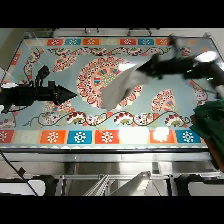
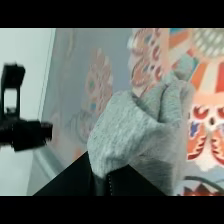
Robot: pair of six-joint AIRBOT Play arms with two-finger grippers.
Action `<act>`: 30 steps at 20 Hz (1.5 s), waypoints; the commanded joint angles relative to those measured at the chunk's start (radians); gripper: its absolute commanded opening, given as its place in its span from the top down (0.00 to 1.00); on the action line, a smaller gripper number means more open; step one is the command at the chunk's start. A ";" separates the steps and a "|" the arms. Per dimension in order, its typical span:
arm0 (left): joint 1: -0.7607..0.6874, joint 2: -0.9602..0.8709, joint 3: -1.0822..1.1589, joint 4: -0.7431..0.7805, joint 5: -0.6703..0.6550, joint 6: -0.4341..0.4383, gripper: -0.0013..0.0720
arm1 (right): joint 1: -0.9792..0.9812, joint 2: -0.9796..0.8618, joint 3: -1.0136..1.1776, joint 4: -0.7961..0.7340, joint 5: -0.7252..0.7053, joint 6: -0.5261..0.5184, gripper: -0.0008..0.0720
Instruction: Fold the shirts.
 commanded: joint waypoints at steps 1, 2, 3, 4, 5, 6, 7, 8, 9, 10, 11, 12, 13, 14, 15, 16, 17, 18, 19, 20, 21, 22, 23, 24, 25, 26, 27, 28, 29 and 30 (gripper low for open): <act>0.001 0.000 0.001 0.000 -0.028 0.000 0.96 | -0.263 0.168 0.139 -0.327 0.057 0.394 0.97; 0.001 0.000 0.001 0.000 -0.028 0.000 0.96 | -0.344 0.203 0.156 -0.405 0.097 0.477 0.97; 0.001 -0.001 0.001 0.000 -0.027 0.000 0.96 | -0.433 0.243 0.160 -0.478 0.144 0.545 0.97; 0.001 -0.001 0.001 0.000 -0.027 0.001 0.96 | -0.515 0.277 0.160 -0.547 0.195 0.578 0.97; 0.001 -0.001 0.001 0.000 -0.027 0.001 0.96 | -0.600 0.310 0.160 -0.629 0.256 0.614 0.97; 0.001 -0.001 0.001 0.000 -0.027 0.001 0.96 | -0.674 0.339 0.160 -0.706 0.317 0.636 0.97; 0.001 -0.001 0.001 0.001 -0.025 0.002 0.96 | -0.746 0.367 0.159 -0.781 0.380 0.638 0.97; 0.001 -0.001 0.001 0.001 -0.023 0.006 0.96 | -0.805 0.387 0.159 -0.850 0.442 0.637 0.97; 0.001 -0.001 0.001 0.001 -0.019 0.013 0.96 | -0.856 0.404 0.157 -0.935 0.517 0.637 0.97; 0.001 -0.001 0.001 0.001 -0.016 0.021 0.96 | -0.894 0.415 0.142 -1.025 0.587 0.625 0.97; 0.001 -0.001 0.001 0.001 -0.015 0.033 0.96 | -0.922 0.423 0.113 -1.107 0.635 0.599 0.97; 0.001 -0.001 0.001 0.001 -0.013 0.039 0.96 | -0.946 0.430 0.063 -1.189 0.663 0.575 0.97; 0.001 -0.001 0.001 0.001 -0.011 0.039 0.96 | -0.966 0.442 0.001 -1.239 0.664 0.566 0.97; 0.001 -0.001 0.001 0.001 -0.012 0.039 0.96 | -0.988 0.460 -0.079 -1.263 0.659 0.570 0.97; 0.001 -0.001 0.001 0.001 -0.012 0.039 0.96 | -1.007 0.476 -0.156 -1.273 0.650 0.574 0.97; 0.001 -0.001 0.001 0.001 -0.012 0.039 0.96 | -1.020 0.488 -0.231 -1.288 0.635 0.573 0.97; 0.001 -0.001 0.001 0.001 -0.012 0.039 0.96 | -1.025 0.492 -0.284 -1.315 0.623 0.573 0.97; 0.001 -0.001 0.001 0.001 -0.011 0.039 0.96 | -1.025 0.492 -0.328 -1.336 0.612 0.573 0.97; 0.001 -0.001 0.001 0.001 -0.012 0.039 0.96 | -1.025 0.492 -0.359 -1.345 0.591 0.573 0.97; 0.001 -0.001 0.001 0.002 -0.012 0.039 0.96 | -1.025 0.492 -0.386 -1.366 0.564 0.572 0.97; 0.001 -0.001 0.001 0.002 -0.012 0.039 0.96 | -1.025 0.492 -0.407 -1.384 0.549 0.568 0.95; 0.001 -0.001 0.001 0.001 -0.012 0.039 0.96 | -1.025 0.489 -0.417 -1.401 0.547 0.549 0.64; 0.000 -0.001 0.001 0.000 -0.012 0.039 0.96 | -1.025 0.484 -0.415 -1.428 0.549 0.542 0.20; -0.001 -0.001 0.001 0.000 -0.012 0.039 0.96 | -1.025 0.485 -0.407 -1.432 0.550 0.542 0.11; -0.002 -0.001 0.001 0.000 -0.012 0.039 0.96 | -1.024 0.484 -0.393 -1.427 0.549 0.542 0.11; -0.002 -0.001 0.001 -0.001 -0.012 0.039 0.96 | -1.023 0.484 -0.366 -1.407 0.552 0.542 0.11; -0.002 -0.001 0.001 -0.002 -0.012 0.039 0.96 | -1.018 0.484 -0.332 -1.366 0.554 0.542 0.12; -0.002 0.000 0.001 -0.003 -0.012 0.039 0.96 | -1.006 0.484 -0.289 -1.310 0.545 0.543 0.12; -0.004 0.000 0.001 -0.003 -0.012 0.039 0.96 | -0.982 0.484 -0.246 -1.247 0.527 0.543 0.14; -0.004 0.000 0.002 -0.019 -0.012 0.039 0.96 | -0.952 0.484 -0.207 -1.178 0.505 0.543 0.40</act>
